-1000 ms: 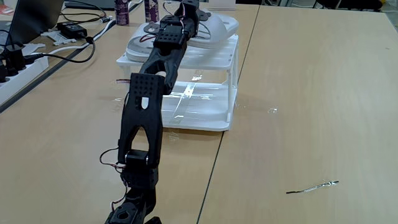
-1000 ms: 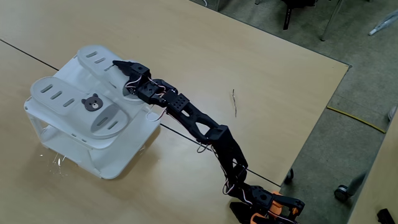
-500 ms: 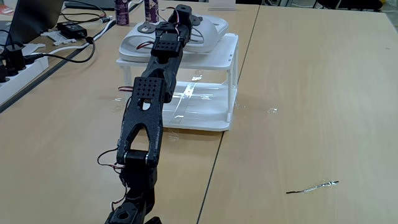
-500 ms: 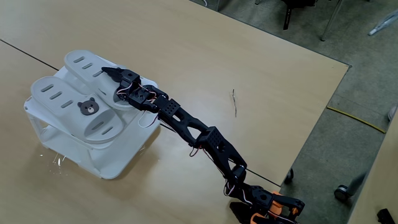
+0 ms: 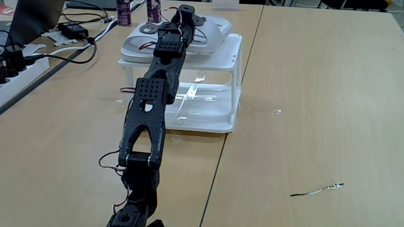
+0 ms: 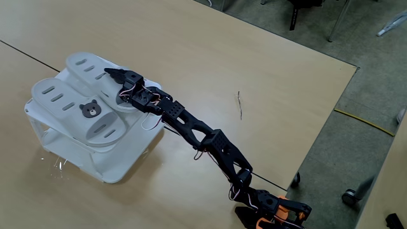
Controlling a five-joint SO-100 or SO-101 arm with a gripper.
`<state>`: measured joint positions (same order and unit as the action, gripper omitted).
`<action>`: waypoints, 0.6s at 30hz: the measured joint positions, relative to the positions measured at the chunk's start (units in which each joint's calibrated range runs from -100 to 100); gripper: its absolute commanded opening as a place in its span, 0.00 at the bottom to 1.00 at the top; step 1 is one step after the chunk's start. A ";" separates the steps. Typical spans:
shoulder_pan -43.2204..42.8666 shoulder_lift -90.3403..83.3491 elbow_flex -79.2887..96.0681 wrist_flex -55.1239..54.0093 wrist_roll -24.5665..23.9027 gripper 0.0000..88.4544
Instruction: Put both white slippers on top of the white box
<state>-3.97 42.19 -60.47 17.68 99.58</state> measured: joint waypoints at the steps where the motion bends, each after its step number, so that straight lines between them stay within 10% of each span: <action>1: 0.07 0.00 0.00 0.00 0.00 0.22; 18: -0.15 0.00 0.09 5.58 0.00 0.31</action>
<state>-4.12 42.19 -60.38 23.26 99.58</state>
